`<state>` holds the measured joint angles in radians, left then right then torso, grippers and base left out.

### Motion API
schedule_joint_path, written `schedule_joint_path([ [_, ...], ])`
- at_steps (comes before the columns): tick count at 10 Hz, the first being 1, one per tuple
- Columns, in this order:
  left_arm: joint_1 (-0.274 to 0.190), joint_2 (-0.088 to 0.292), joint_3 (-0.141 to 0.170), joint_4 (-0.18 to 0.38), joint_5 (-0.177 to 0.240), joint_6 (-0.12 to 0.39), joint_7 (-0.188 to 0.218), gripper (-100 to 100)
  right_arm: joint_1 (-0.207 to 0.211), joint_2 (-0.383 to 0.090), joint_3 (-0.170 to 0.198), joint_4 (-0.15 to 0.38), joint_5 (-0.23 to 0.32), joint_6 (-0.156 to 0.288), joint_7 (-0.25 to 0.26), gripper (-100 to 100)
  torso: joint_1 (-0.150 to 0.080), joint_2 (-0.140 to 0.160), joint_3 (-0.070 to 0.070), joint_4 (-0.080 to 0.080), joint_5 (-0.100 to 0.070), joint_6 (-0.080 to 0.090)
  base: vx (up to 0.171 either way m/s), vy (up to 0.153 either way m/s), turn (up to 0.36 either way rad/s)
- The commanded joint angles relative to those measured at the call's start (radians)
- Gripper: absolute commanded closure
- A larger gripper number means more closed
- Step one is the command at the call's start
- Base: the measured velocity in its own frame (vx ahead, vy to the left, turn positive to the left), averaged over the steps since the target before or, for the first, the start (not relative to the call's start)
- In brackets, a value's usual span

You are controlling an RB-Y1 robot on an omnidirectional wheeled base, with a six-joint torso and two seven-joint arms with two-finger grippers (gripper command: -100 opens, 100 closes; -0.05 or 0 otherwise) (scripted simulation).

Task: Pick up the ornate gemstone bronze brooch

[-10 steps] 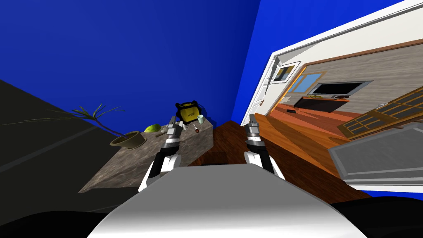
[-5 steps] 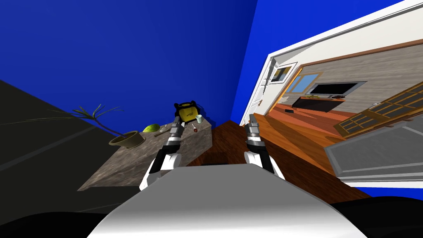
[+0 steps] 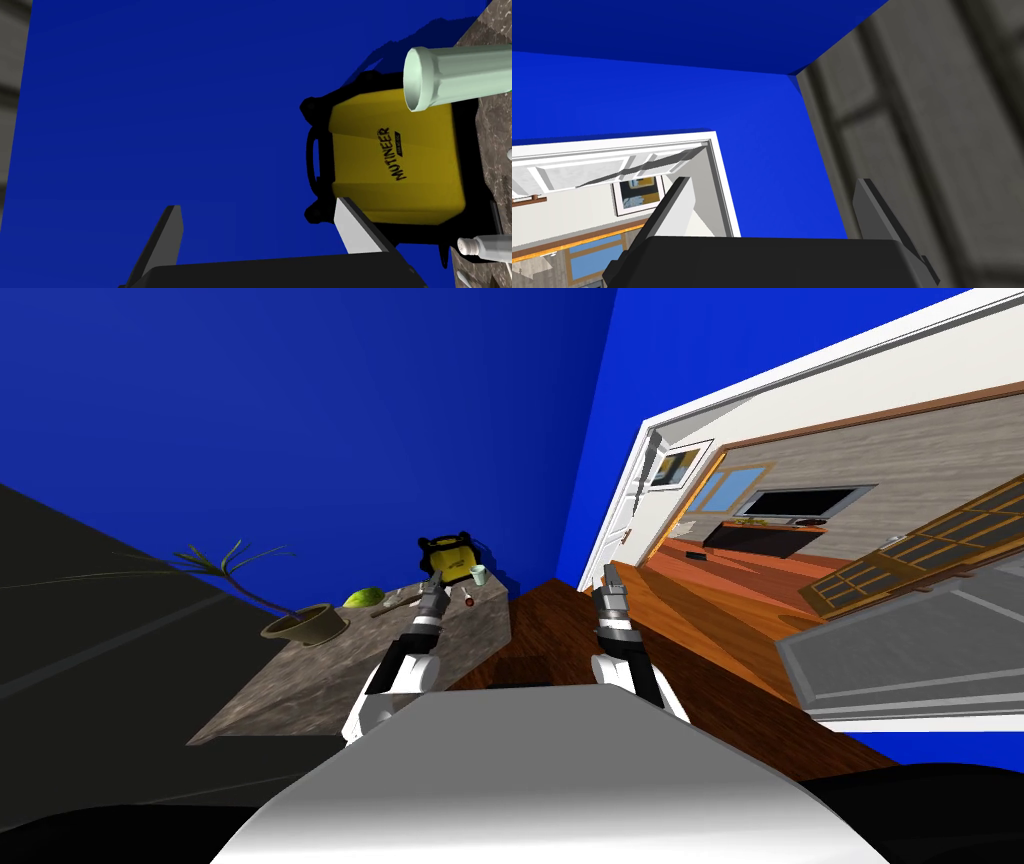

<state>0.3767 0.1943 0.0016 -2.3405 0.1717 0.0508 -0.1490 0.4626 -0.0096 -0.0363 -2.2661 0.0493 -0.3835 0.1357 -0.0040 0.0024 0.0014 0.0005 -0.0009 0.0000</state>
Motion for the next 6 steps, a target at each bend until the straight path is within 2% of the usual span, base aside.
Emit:
schedule_joint_path([
  [1,-0.009,0.002,0.002,0.000,0.004,0.050,-0.007,-100,0.000,0.000,0.000,0.000,0.000,0.000,0.000,0,0.000,0.000,0.000,0.000,0.000,0.000,-0.026,-0.062,-0.008],
  [2,-0.009,0.002,0.002,0.000,0.004,0.069,-0.007,-100,0.000,0.000,0.000,0.000,0.000,0.000,0.000,0,0.000,-0.001,0.000,0.000,0.000,0.000,-0.005,-0.027,0.002],
  [3,-0.030,0.005,0.005,0.005,0.012,0.100,-0.021,-100,0.000,0.000,0.000,0.000,0.000,0.000,0.000,0,0.002,-0.002,-0.001,0.000,0.000,0.000,-0.015,-0.052,-0.023],
  [5,-0.030,0.005,0.005,0.005,0.012,0.145,-0.021,-100,0.000,0.000,0.000,0.000,0.000,0.000,0.000,0,0.001,-0.001,-0.001,0.000,0.000,0.000,-0.014,-0.035,-0.002],
  [6,-0.052,0.009,0.008,0.010,0.020,0.179,-0.035,-100,0.000,0.000,0.000,0.000,0.000,0.000,0.000,0,0.003,-0.002,-0.001,0.000,0.000,0.000,-0.023,-0.038,-0.018],
])
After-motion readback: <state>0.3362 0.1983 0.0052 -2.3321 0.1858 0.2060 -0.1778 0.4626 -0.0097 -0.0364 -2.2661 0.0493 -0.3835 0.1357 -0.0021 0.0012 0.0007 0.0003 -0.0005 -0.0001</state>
